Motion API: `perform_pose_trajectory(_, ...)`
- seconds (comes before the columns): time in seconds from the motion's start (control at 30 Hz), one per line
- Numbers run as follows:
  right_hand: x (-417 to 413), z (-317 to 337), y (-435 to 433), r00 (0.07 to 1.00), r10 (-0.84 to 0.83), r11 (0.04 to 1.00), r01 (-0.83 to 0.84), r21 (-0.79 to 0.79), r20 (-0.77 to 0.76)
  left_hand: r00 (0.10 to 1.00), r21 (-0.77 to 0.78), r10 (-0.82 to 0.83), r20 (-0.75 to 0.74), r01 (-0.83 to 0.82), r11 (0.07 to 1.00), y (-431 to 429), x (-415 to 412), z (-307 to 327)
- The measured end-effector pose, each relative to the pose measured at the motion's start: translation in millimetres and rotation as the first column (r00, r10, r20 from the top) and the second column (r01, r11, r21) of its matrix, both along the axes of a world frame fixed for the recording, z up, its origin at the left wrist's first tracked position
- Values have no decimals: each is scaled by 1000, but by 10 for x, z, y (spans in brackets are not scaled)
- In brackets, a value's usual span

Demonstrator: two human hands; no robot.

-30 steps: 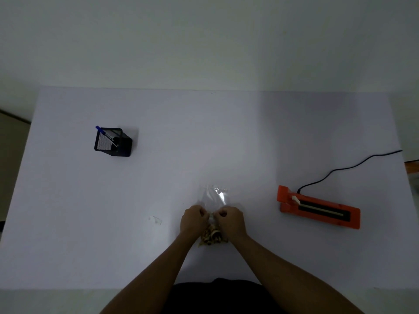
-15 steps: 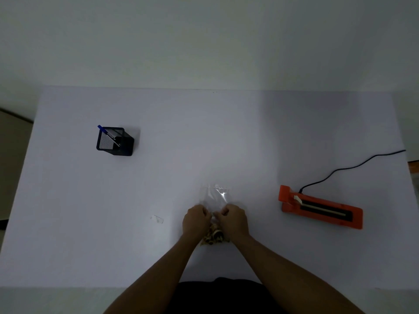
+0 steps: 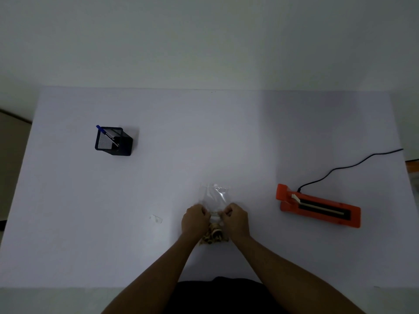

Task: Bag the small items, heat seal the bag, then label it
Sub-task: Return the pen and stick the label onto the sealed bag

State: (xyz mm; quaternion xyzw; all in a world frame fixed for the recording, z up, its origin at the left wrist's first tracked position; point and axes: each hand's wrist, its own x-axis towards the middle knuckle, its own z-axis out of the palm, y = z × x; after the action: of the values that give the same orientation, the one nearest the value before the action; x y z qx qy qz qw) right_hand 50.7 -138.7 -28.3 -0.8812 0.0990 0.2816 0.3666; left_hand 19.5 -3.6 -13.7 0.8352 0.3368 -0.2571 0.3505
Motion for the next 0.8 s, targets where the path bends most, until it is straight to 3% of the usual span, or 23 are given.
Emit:
perform_pose_trajectory(0.4, 23, -40, -9, 1000, -6, 1000, 6, -3, -28, 998, 64, 41, 45, -44, 997, -41, -36, -22)
perform_pose_trajectory(0.6, 35, 2, 4, 1000, -6, 1000, 6, -6, -26, 990, 30, 126, 58, -128, 991, 10, -40, -2)
perform_pose_trajectory(0.8, -22, -18, 28, 1000, -29, 999, 29, -20, -3, 993, 7, 99, 56, -99, 995, 43, -53, -11)
